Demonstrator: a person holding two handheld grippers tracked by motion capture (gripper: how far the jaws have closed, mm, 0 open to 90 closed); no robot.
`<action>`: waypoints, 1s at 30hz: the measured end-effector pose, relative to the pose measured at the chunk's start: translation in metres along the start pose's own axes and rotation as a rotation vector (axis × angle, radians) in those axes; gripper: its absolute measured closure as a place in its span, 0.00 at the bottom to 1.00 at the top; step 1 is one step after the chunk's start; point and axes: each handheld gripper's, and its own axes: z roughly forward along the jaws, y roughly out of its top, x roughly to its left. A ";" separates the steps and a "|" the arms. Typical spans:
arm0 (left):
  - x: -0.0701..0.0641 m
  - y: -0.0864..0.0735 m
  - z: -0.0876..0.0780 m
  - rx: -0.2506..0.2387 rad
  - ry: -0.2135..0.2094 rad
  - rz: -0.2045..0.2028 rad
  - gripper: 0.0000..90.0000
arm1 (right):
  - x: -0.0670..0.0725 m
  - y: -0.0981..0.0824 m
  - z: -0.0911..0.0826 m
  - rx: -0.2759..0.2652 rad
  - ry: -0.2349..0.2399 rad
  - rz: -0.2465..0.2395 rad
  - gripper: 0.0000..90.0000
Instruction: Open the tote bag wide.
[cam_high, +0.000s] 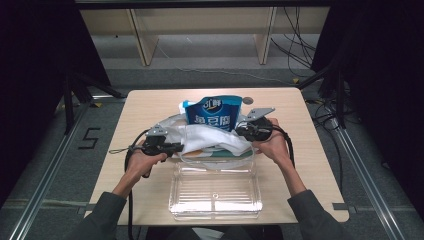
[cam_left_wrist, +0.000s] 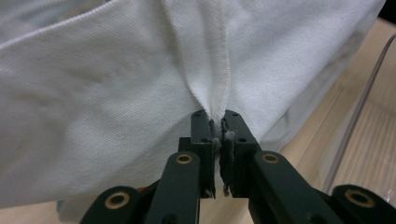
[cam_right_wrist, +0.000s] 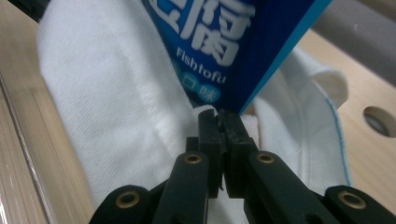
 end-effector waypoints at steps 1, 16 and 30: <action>0.000 0.000 0.000 0.000 0.000 0.000 0.93 | -0.001 -0.003 0.003 0.003 0.013 0.000 0.99; 0.020 -0.023 0.021 0.144 0.036 0.006 0.94 | -0.011 -0.040 0.040 0.130 0.058 0.055 0.99; 0.004 0.006 -0.007 0.071 0.022 0.045 0.48 | -0.026 -0.022 0.006 -0.058 0.036 0.086 0.70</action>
